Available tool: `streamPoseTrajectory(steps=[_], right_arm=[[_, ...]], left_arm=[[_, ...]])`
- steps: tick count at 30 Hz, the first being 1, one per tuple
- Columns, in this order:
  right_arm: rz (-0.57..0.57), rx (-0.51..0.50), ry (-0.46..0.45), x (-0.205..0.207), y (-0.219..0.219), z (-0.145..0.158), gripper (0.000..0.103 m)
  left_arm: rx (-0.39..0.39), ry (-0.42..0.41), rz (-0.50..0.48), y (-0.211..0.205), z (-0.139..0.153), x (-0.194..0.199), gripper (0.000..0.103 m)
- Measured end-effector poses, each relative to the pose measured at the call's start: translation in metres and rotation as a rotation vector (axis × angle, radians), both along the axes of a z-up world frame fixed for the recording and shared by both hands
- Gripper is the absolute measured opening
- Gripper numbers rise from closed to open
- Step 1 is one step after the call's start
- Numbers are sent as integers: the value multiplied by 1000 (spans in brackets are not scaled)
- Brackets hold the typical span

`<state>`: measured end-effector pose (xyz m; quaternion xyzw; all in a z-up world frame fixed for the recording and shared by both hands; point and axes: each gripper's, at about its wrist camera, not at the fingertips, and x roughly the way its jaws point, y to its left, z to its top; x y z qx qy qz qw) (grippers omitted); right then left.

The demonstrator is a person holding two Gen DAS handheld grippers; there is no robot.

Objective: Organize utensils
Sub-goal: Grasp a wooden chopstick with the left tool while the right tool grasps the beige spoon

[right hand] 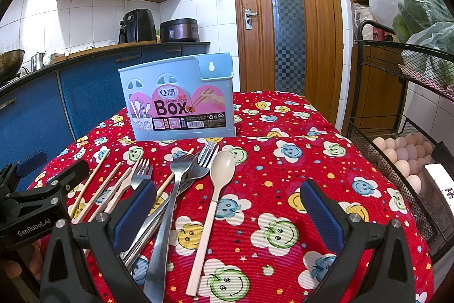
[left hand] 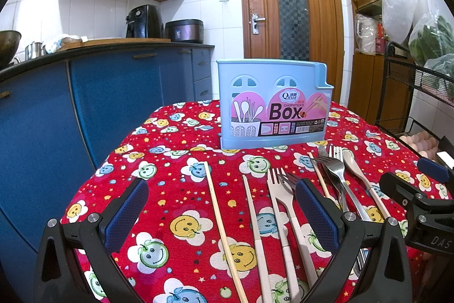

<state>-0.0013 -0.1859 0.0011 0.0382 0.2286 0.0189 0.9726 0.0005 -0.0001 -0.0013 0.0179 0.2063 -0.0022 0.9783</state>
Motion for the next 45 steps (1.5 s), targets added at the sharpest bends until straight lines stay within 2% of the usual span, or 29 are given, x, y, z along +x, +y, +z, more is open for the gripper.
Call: streamPoseTrajectory(steps=[10, 14, 22, 29, 32, 36, 40, 43, 45], right_arm=[[-1, 26, -3, -3, -2, 2, 103], [15, 51, 32, 3, -7, 0, 103], [67, 87, 148, 18, -13, 0, 103], [94, 17, 192, 29, -14, 6, 102], [112, -2, 214, 37, -15, 9, 97], [127, -10, 260, 50, -18, 10, 82], [136, 20, 327, 66, -24, 6, 63], [140, 40, 358, 75, -27, 4, 55], [151, 59, 378, 81, -29, 3, 55]], left_arm=[[-2, 11, -2, -1, 2, -1, 103], [-10, 30, -7, -1, 3, 2, 103], [-3, 125, -35, 4, 5, 19, 103], [1, 206, -12, 14, 8, 36, 103], [2, 243, -16, 17, 7, 46, 103], [-13, 273, -28, 17, 8, 55, 102], [-15, 312, -64, 10, 9, 67, 91], [-23, 331, -57, 13, 9, 73, 78], [-28, 344, -43, 18, 9, 78, 76]])
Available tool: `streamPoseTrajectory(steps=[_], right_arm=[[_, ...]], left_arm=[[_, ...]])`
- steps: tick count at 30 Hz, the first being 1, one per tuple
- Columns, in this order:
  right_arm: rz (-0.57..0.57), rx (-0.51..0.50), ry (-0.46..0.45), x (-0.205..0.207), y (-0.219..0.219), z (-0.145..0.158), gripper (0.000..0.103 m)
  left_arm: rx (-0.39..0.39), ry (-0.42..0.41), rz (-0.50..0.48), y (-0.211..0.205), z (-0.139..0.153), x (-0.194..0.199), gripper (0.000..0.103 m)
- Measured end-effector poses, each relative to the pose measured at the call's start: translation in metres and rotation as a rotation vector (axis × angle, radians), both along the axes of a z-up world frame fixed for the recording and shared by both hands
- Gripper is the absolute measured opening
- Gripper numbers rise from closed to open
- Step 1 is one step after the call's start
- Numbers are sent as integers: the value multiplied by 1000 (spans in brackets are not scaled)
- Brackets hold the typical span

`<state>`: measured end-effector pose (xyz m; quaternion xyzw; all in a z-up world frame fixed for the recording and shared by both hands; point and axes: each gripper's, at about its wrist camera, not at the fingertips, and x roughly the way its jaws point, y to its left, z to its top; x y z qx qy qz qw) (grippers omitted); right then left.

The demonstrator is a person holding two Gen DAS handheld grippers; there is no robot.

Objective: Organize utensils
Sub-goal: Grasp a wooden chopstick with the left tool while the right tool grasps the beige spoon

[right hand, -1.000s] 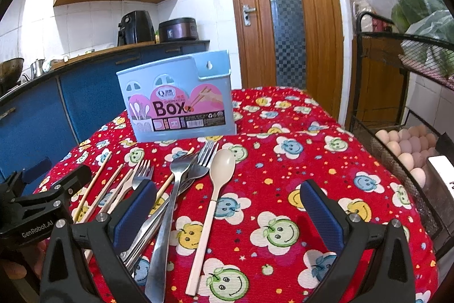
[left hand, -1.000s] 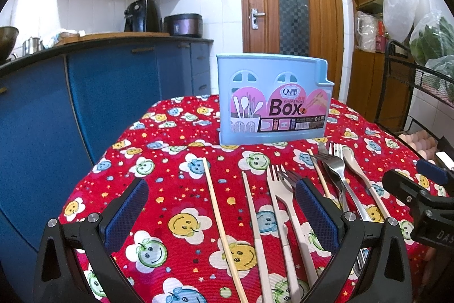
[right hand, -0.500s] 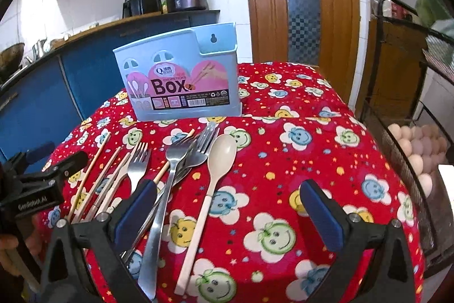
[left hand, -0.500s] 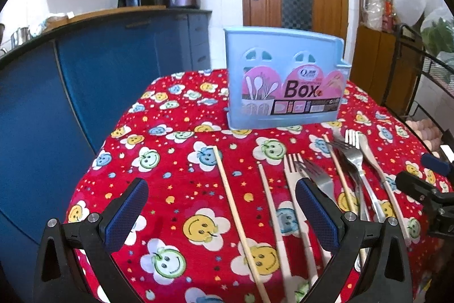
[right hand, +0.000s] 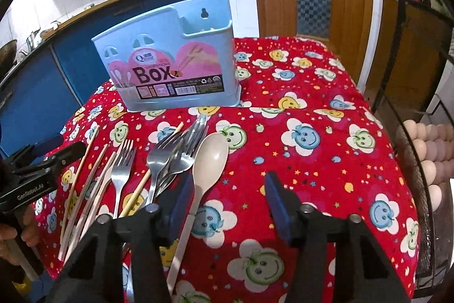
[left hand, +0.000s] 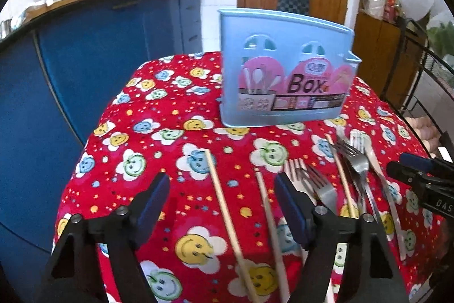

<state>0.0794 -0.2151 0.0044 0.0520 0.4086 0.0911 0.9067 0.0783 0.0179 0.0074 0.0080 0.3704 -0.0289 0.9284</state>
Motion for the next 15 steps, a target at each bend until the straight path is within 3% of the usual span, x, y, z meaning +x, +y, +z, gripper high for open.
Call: streamPoseTrajectory(steps=[9, 11, 15], right_arm=[[62, 41, 100, 26, 3, -7, 42], [74, 33, 114, 32, 6, -10, 39], [97, 23, 128, 39, 8, -13, 35]], left_arm=[[7, 111, 18, 18, -13, 18, 57], [-12, 144, 20, 22, -19, 23, 51], [-79, 191, 18, 30, -27, 31, 49]])
